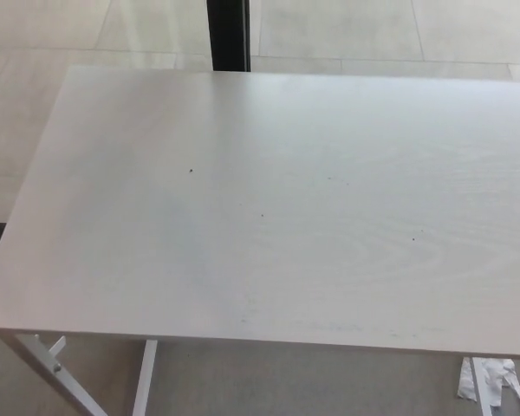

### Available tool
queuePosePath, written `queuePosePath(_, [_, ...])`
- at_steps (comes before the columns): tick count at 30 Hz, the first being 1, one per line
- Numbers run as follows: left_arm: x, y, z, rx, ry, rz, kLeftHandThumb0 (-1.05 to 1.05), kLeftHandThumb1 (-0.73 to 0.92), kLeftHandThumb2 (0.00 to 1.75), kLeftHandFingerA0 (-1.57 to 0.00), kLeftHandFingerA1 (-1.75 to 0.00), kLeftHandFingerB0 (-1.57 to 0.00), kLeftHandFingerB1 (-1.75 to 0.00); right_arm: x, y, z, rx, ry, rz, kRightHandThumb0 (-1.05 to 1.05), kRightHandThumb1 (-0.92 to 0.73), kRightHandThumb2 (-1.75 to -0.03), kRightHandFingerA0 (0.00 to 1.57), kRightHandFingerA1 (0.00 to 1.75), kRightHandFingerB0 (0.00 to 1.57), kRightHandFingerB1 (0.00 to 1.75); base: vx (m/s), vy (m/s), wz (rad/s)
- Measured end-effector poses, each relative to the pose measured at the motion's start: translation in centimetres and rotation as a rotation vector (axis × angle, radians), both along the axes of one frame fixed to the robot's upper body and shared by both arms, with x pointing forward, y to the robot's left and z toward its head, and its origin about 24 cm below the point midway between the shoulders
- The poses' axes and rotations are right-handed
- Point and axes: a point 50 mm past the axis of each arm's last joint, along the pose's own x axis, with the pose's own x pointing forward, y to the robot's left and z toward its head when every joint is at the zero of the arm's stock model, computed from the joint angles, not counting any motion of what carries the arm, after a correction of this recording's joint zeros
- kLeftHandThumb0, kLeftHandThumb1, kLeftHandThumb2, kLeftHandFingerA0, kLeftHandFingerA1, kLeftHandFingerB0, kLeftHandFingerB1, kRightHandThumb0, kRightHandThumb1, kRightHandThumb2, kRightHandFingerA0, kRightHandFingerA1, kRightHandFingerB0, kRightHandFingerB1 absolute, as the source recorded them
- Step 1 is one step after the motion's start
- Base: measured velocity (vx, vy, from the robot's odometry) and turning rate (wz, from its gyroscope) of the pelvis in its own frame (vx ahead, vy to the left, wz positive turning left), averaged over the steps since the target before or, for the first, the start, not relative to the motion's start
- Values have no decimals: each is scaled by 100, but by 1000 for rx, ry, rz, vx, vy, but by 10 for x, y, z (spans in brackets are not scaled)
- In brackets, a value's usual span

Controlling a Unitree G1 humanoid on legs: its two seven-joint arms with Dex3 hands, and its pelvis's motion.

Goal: The robot uses both its hands to grab the left and right ends of a football kept in the middle of the desk infront of it, lifts it up and places it in the palm of a person

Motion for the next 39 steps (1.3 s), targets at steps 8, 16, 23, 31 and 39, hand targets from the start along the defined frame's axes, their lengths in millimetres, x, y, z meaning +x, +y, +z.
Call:
queuePosePath(8, [-6,-19,-51,-183,301,-220,-90,67,109,-25,-58,-4,-22,-15,2,-28,47,183,101,-100,-77,-113,11,33,0,6,0,0,0])
queuePosePath(16, [-13,-24,-63,-268,363,-297,-89,55,72,-70,-58,-18,-37,-33,5,-47,73,371,249,-105,-73,-109,26,58,0,0,0,0,0])
queuePosePath(23, [-17,-23,-67,-309,390,-334,-49,48,55,-93,-57,-71,-47,-38,9,-56,95,429,382,-57,-59,-59,96,50,64,40,0,0,0])
queuePosePath(31, [-25,-27,-77,-386,397,-347,-51,51,56,-95,-55,-75,-48,-32,4,-49,41,453,528,-50,-60,-59,92,51,66,41,0,0,0])
queuePosePath(39, [-25,-23,-76,-416,386,-366,-64,45,86,-83,-72,-52,-57,-29,0,-46,15,502,666,-75,-53,-91,44,55,14,42,0,0,0])
